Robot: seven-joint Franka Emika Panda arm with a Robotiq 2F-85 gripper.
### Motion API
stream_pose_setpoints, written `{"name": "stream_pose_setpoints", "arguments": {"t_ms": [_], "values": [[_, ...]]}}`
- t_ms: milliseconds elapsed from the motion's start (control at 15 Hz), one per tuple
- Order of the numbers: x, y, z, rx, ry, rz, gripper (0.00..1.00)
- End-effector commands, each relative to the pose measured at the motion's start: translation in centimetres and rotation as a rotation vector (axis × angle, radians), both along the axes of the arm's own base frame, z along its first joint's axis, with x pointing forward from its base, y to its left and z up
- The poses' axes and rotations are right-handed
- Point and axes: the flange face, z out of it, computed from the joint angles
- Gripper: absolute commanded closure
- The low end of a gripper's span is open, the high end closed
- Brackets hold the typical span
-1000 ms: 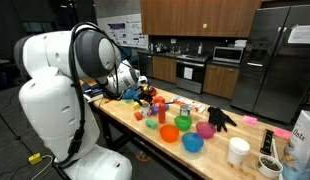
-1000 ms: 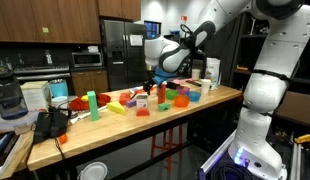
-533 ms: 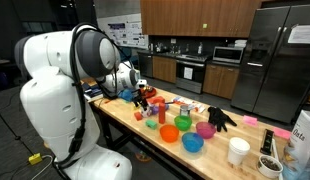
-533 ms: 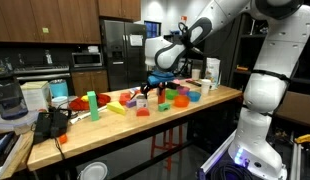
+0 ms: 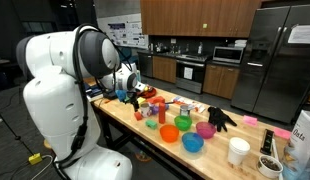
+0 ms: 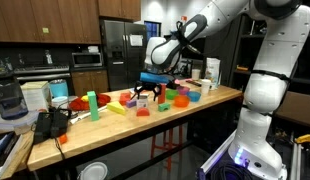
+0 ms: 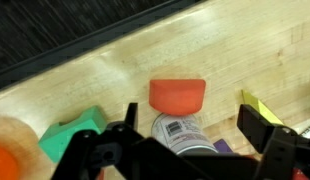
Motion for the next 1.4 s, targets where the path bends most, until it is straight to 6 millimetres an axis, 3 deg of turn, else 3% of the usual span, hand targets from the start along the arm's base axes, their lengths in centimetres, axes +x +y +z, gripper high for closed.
{"name": "stream_pose_setpoints", "arguments": {"t_ms": [0, 267, 800, 1333], "values": [[-0.2, -0.1, 0.0, 0.046, -0.026, -0.056, 0.0], [-0.3, -0.7, -0.1, -0.041, -0.013, 0.039, 0.0], [0.0, -1.9, 0.1, -0.374, -0.012, 0.36, 0.0], [1.3, -0.5, 1.1, -0.355, -0.241, 0.53, 0.0]]}}
